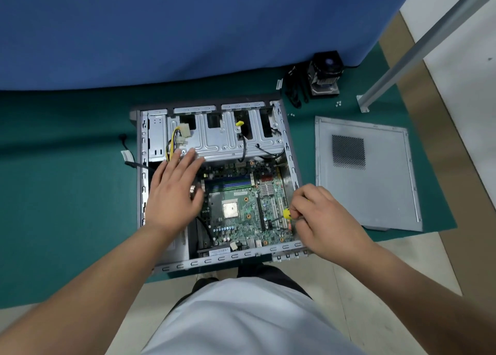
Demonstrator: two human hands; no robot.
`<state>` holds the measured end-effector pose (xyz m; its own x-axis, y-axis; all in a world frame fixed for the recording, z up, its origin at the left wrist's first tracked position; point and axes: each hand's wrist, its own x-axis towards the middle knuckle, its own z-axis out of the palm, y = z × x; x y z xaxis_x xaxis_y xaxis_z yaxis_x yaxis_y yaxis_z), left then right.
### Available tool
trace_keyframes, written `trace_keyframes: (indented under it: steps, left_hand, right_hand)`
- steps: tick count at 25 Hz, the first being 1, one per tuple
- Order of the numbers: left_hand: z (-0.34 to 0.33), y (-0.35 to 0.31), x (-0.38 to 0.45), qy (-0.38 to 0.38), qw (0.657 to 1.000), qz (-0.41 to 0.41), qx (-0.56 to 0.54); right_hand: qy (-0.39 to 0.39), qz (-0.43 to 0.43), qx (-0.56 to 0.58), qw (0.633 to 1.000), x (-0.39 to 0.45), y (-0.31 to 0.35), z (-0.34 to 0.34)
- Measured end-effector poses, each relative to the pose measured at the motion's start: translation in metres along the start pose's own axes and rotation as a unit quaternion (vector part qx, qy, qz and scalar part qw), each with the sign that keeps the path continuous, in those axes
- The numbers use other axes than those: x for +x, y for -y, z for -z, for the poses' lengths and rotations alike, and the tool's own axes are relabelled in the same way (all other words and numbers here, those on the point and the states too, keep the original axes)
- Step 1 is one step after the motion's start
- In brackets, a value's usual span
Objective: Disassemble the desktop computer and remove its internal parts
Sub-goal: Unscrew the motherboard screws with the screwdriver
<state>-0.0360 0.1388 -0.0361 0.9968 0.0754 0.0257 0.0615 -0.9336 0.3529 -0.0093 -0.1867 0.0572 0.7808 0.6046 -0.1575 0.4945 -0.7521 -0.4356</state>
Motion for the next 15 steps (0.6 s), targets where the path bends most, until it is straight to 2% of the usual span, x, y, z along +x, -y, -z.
trace_keyframes:
  steps: [3,5,6,7,8,10,11,12,13,15]
  left_hand:
    - [0.002,-0.017,-0.006,-0.017,0.991,0.014,-0.135]
    - [0.0,-0.04,-0.009,0.019,0.969,0.055,-0.241]
    - [-0.001,-0.052,-0.007,0.051,0.946,0.107,-0.302]
    - [-0.001,-0.063,-0.003,0.084,0.905,0.184,-0.374]
    - [-0.001,-0.074,0.003,0.114,0.838,0.278,-0.455]
    - [-0.001,-0.089,0.015,0.145,0.654,0.432,-0.604]
    - [-0.002,-0.094,0.02,0.149,0.573,0.47,-0.655]
    - [-0.002,-0.097,0.024,0.148,0.52,0.485,-0.687]
    - [-0.002,-0.1,0.027,0.146,0.495,0.484,-0.707]
    - [0.001,-0.103,0.03,0.136,0.48,0.468,-0.73]
  right_hand:
    - [-0.084,-0.038,0.089,0.992,0.009,-0.002,0.007]
    - [-0.126,-0.066,0.137,0.98,0.013,-0.005,0.012]
    - [-0.145,-0.075,0.156,0.974,0.014,-0.006,0.013]
    - [-0.164,-0.079,0.171,0.968,0.016,-0.007,0.015]
    - [-0.185,-0.081,0.184,0.962,0.017,-0.007,0.017]
    - [-0.215,-0.091,0.216,0.948,0.019,-0.007,0.02]
    - [-0.222,-0.101,0.235,0.941,0.02,-0.007,0.021]
    - [-0.225,-0.112,0.253,0.934,0.021,-0.008,0.021]
    - [-0.224,-0.124,0.27,0.928,0.022,-0.009,0.02]
    - [-0.221,-0.137,0.291,0.921,0.024,-0.012,0.018]
